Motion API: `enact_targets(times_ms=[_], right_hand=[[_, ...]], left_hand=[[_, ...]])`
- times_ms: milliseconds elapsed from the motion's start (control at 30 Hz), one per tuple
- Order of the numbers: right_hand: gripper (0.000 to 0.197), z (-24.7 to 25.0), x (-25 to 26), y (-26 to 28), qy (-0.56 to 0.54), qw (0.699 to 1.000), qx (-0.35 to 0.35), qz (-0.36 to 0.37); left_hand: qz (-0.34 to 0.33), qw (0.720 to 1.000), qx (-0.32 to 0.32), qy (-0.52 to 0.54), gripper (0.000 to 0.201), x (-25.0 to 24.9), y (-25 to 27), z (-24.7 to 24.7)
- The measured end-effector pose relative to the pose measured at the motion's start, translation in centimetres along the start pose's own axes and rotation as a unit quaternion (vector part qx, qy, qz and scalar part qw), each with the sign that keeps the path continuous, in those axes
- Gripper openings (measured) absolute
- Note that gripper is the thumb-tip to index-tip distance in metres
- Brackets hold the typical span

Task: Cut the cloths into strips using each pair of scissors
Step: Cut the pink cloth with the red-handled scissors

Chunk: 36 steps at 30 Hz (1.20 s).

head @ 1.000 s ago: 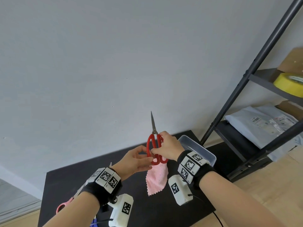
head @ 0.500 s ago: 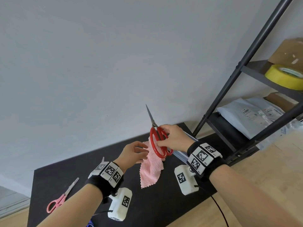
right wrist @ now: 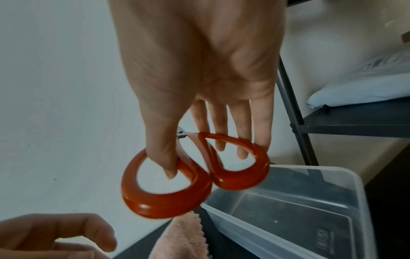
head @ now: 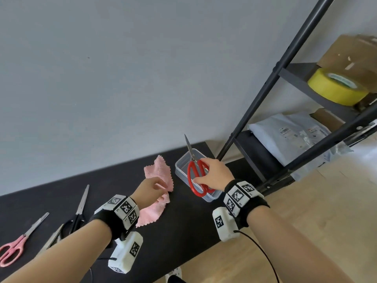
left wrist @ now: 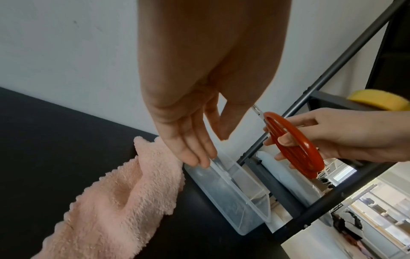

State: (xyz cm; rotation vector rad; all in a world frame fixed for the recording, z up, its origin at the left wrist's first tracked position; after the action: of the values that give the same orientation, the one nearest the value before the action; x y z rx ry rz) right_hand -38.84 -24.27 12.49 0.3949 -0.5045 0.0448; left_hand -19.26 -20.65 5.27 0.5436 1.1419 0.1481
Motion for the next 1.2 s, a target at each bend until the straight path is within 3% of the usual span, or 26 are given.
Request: enact_targets(times_ms=[200, 533, 1033, 1200], right_hand=[[0.070, -0.3, -5.3, -2.4, 0.042, 0.999, 0.013, -0.016], [0.059, -2.1, -10.1, -7.4, 0.100, 0.994, 0.031, -0.014], [0.055, -4.7, -11.7, -11.0, 0.137, 0.987, 0.080, -0.028], [0.062, -5.5, -11.9, -11.3, 0.152, 0.984, 0.085, -0.039]], left_hand=[[0.051, 0.998, 0.000, -0.032, 0.013, 0.2, -2.1, -4.4], [0.120, 0.991, -0.006, -0.059, 0.013, 0.9, -5.3, -8.6], [0.148, 0.988, -0.013, -0.032, 0.012, 1.2, -8.3, -10.5], [0.148, 0.989, -0.022, -0.021, 0.012, 1.3, -9.0, -10.4]])
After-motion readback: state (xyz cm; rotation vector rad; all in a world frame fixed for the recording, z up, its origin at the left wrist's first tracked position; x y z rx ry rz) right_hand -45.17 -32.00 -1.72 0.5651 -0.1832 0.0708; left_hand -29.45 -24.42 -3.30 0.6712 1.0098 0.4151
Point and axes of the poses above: each hand's wrist, its own y-axis away from the middle knuckle, its own z-axis out of the back of the hand, x = y × z, the point moved 7 cm from there along -y, towards the middle knuckle
